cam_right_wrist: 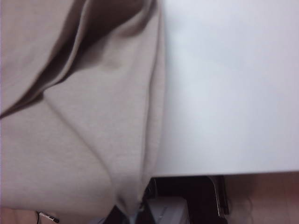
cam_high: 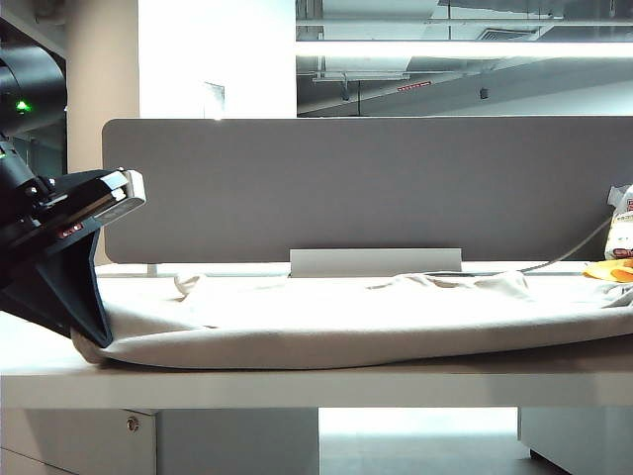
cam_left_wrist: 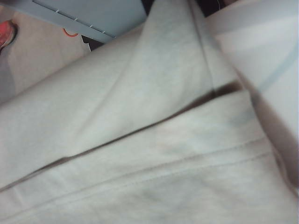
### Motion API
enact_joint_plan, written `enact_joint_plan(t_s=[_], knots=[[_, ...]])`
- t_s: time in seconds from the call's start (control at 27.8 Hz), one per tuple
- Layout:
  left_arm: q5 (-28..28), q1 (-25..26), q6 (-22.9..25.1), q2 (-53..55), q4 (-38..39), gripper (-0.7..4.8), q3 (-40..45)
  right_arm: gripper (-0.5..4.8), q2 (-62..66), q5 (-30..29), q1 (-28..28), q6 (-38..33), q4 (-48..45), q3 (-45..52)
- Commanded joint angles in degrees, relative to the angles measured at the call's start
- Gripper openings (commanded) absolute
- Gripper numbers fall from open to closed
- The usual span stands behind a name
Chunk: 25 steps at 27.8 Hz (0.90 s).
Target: Fold the bottom side of the T-shirt horizontally towards the center, about one-third of the way, then fold the sleeve back towards the center, creating a straight line along the edge of the T-shirt, and finally fold the bottom of the T-shirt up towards the top, creating a neat rectangle.
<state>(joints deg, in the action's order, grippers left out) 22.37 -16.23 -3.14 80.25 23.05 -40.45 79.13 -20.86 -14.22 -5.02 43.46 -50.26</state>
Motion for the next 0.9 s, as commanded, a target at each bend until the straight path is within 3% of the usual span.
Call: enact_joint_plan(t_s=[0.04, 0.29, 0.32, 0.43, 0.5, 0.76, 0.79, 0.9], knots=[[-0.1, 0.0, -0.3, -0.2, -0.4, -0.06, 0.0, -0.04, -0.7, 0.2, -0.3, 0.6, -0.4, 1.7], [-0.1, 0.0, -0.3, -0.2, 0.0, 0.00, 0.0, 0.03, -0.7, -0.1, -0.5, 0.5, -1.5, 3.4], [-0.1, 0.0, -0.3, -0.2, -0.1, 0.26, 0.0, 0.28, -0.7, -0.1, -0.5, 0.5, -1.8, 3.3], [-0.5, 0.0, -0.8, -0.2, -0.7, 1.70, 0.0, 1.49, -0.7, -0.1, -0.5, 0.5, -2.6, 3.3], [-0.6, 0.0, -1.6, -0.2, -1.3, 2.14, 0.0, 2.12, -0.7, 0.0, -0.5, 0.3, -3.1, 3.3], [-2.0, 0.0, -1.9, -0.2, -2.8, 4.51, -0.1, 3.45, -0.7, 0.2, -0.5, 0.3, -5.6, 3.3], [-2.2, 0.0, -1.9, -0.2, -2.8, 4.79, -0.1, 3.62, -0.7, 0.3, -0.5, 0.3, -5.9, 3.3], [-2.1, 0.0, -1.9, -0.2, -3.8, 4.79, -0.1, 4.34, -0.7, 0.2, -0.5, 0.3, -6.9, 3.3]])
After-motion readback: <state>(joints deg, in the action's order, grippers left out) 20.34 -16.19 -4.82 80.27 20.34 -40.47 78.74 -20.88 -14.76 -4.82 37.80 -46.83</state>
